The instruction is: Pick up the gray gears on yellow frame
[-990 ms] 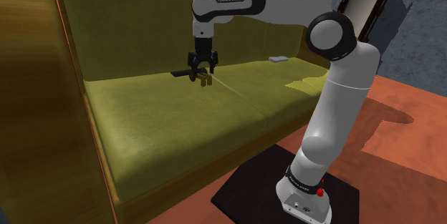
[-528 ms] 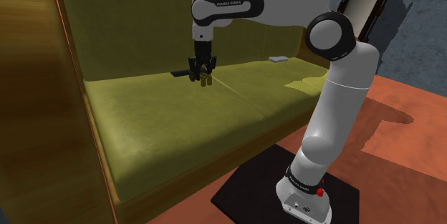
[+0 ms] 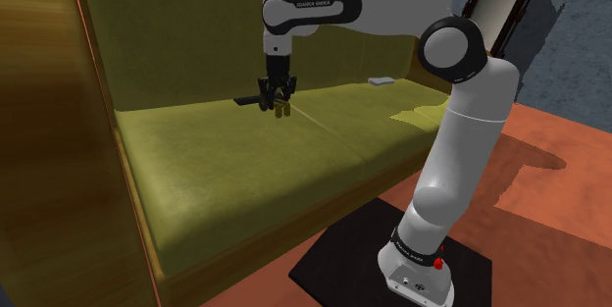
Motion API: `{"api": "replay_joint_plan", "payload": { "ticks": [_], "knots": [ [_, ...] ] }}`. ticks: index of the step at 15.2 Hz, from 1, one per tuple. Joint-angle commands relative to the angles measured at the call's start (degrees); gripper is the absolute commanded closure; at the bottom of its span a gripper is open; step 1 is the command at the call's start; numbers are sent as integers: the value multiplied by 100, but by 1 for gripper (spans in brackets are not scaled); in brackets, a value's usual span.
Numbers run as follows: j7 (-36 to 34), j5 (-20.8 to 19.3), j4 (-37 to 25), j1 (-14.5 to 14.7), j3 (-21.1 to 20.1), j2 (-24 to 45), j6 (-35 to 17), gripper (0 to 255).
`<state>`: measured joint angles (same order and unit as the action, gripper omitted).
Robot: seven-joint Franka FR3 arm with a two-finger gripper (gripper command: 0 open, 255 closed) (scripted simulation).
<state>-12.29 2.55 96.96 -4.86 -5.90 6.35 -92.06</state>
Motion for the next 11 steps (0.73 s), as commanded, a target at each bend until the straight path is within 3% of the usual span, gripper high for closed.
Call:
{"api": "replay_joint_plan", "payload": {
  "ticks": [1,11],
  "knots": [
    [-6,1,-98,0,-1,-13,110,255],
    [-47,-3,-963,4,-4,59,902,255]
  ]
}}
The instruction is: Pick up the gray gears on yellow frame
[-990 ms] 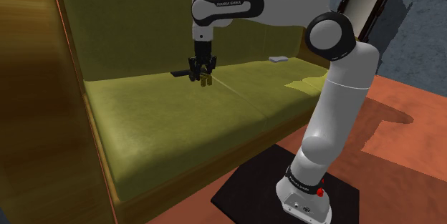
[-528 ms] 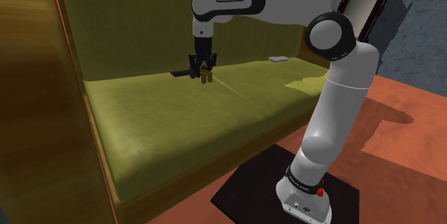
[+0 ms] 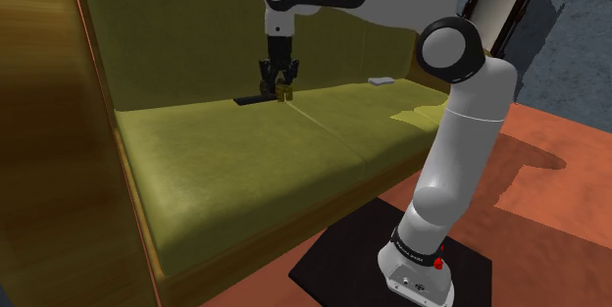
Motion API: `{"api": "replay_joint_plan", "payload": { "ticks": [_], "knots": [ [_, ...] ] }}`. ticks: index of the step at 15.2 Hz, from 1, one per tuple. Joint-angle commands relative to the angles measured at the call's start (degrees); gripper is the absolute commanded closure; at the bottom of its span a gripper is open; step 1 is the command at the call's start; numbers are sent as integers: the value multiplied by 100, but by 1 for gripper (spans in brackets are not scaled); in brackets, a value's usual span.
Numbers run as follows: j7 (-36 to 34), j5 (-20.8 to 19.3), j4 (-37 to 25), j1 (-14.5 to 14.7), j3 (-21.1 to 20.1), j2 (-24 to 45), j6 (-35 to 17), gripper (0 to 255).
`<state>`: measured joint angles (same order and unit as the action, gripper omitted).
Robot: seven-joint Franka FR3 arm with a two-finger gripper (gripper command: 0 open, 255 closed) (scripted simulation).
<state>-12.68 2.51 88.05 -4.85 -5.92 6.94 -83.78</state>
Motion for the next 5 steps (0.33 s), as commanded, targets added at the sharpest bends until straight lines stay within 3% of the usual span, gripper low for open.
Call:
{"api": "replay_joint_plan", "payload": {
  "ticks": [1,5],
  "knots": [
    [-13,0,-170,3,-3,15,157,255],
    [-24,-3,-389,5,-4,54,337,255]
  ]
}}
